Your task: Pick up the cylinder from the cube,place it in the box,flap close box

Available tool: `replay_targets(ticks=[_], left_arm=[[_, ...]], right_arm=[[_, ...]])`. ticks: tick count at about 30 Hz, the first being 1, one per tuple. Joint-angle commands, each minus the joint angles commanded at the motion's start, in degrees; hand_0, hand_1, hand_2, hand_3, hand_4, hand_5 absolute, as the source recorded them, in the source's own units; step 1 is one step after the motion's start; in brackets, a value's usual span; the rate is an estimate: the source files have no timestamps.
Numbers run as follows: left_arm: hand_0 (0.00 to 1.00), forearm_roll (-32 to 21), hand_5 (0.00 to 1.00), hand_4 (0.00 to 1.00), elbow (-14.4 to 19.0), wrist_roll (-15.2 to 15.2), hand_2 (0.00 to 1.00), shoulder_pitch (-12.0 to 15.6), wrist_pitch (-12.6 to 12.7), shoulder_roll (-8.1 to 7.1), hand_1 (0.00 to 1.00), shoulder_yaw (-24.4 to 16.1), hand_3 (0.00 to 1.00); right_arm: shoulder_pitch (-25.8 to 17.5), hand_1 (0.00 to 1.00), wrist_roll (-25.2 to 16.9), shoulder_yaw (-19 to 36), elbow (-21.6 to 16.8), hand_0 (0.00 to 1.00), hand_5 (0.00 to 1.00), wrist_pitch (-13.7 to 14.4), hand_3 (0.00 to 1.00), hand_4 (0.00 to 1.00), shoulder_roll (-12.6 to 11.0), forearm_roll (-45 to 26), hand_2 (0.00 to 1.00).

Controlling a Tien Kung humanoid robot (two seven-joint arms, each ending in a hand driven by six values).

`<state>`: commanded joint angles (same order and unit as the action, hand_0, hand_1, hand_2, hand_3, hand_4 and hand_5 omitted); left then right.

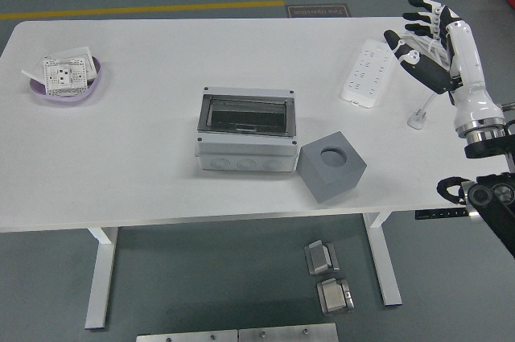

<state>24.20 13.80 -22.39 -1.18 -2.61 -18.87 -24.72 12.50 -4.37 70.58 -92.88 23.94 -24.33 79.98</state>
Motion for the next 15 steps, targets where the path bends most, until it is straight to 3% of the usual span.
replay_targets(ticks=[4,7,9,15], left_arm=[[0.775,-0.3,0.582,0.741,0.0,0.0,0.754,0.1,0.0,0.21,0.780,0.6,0.867],[0.775,-0.4,0.581,0.741,0.0,0.0,0.754,0.3,0.0,0.40,0.780,0.5,0.866],[0.775,-0.5,0.581,0.741,0.0,0.0,0.754,0.5,0.0,0.54,0.780,0.4,0.866],[0.776,-0.9,0.579,0.741,-0.1,0.0,0.754,1.1,0.0,1.09,0.780,0.0,0.867]], right_arm=[[0.8,0.695,4.3,0.4,-0.3,0.754,0.614,0.7,0.797,0.857,0.0,5.0,0.716],[0.7,0.695,2.3,-0.5,0.4,0.754,0.618,-1.3,0.797,0.859,-0.1,0.1,0.719],[0.8,0.695,3.9,-0.5,0.0,0.754,0.618,-0.4,0.797,0.859,0.0,0.5,0.719],[0.4,0.752,3.2,-0.7,-0.4,0.797,0.612,-0.8,0.788,0.862,0.2,-3.9,0.755]])
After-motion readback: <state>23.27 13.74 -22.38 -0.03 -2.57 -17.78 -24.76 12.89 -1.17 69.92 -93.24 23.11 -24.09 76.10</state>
